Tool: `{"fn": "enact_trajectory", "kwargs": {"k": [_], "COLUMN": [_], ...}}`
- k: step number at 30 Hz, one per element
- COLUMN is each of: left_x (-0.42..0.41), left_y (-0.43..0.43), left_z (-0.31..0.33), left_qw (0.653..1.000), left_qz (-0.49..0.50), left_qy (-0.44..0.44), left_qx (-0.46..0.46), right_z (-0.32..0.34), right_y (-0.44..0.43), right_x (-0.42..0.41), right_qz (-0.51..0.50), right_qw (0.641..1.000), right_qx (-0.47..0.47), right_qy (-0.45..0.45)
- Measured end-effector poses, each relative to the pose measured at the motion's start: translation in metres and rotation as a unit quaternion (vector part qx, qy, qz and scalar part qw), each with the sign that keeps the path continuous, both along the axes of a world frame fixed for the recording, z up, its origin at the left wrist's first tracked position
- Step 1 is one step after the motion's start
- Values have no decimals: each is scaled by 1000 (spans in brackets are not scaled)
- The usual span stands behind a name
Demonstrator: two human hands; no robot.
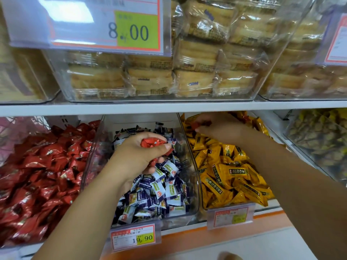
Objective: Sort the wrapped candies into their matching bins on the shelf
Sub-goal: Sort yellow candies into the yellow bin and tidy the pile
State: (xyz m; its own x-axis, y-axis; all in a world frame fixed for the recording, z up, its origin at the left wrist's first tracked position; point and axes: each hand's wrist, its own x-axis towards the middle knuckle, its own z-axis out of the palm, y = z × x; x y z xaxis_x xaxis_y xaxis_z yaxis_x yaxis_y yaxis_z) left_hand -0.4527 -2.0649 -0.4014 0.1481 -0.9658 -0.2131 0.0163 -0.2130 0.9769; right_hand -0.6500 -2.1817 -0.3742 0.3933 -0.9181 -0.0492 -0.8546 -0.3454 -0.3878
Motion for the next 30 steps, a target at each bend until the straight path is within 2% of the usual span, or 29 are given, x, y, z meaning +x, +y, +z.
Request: {"fn": "enact_trajectory", "kwargs": {"k": [3,8,13,17,19,21,23,24,27,30], "left_x": [-8,-20,7,65,102,132,149,152,155,154], "left_y": [1,8,21,36,42,44,47,48,49,54], "left_z": [4,12,16,23,22,18,12,9,-3,-1], "left_qw": [999,994,997,992,976,943,920,923,939,949], "left_qz": [-15,-47,0,108,205,285,286,253,147,165], "left_qy": [32,92,66,54,-14,-137,-244,-269,-300,-252], "left_qx": [2,22,28,-32,-70,-101,-113,-108,-80,-95], "right_z": [3,-16,-26,-28,-27,-27,-25,-22,-14,-19], "right_y": [43,84,102,104,103,101,103,106,116,124], "right_x": [2,23,41,51,56,60,62,63,66,74], "right_qz": [34,56,75,71,68,71,92,109,143,160], "right_qw": [989,969,920,918,937,962,984,990,987,971], "right_qx": [-44,-100,48,37,6,-18,-22,-19,27,33], "right_qy": [-140,-220,-382,-388,-344,-262,-153,-90,63,174]}}
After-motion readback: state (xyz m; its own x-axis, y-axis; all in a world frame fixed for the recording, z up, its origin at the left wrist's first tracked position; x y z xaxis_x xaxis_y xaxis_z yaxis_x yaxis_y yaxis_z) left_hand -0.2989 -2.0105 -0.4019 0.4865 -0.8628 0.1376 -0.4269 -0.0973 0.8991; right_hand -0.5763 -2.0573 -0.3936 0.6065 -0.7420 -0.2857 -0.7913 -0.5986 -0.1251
